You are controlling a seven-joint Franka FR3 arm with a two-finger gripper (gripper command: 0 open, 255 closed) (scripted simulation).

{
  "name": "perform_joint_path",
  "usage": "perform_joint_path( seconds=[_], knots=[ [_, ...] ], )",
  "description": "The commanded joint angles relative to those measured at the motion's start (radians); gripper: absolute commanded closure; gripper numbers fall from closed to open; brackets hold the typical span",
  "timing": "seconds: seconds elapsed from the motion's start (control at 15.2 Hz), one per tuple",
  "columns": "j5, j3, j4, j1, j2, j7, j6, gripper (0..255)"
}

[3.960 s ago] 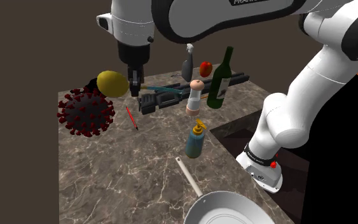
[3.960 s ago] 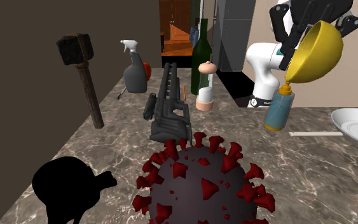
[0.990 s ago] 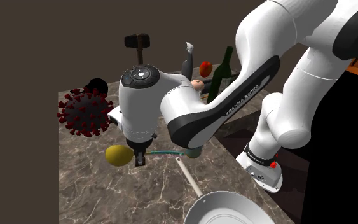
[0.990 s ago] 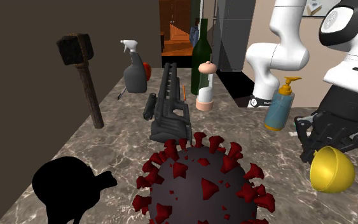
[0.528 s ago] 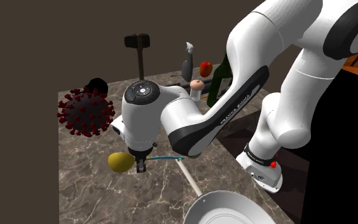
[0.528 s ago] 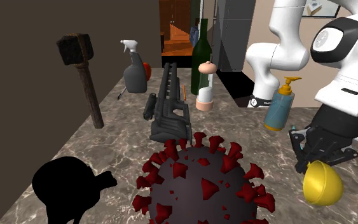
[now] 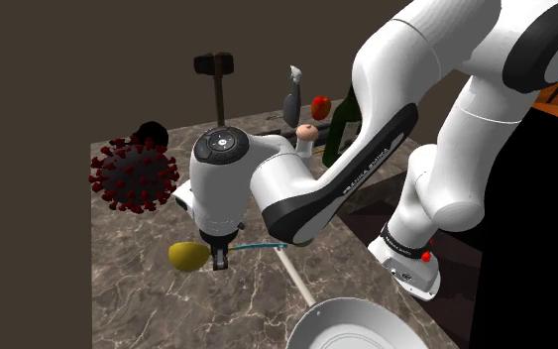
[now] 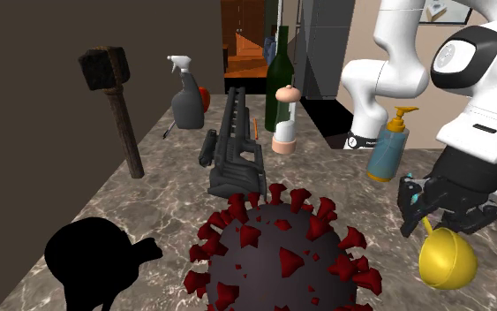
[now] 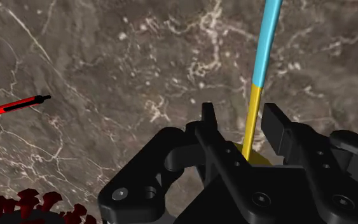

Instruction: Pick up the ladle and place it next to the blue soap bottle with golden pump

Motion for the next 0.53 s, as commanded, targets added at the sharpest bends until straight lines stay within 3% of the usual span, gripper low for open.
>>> perform_joint_path(
  seconds=[0.0,0.26,0.46],
  knots=[
    [0.000,0.000,0.000,0.000,0.000,0.000,0.000,0],
    [0.000,0.000,0.000,0.000,0.000,0.000,0.000,0],
    [0.064,0.009,0.029,0.006,-0.073,-0.043,-0.090,0]
  ],
)
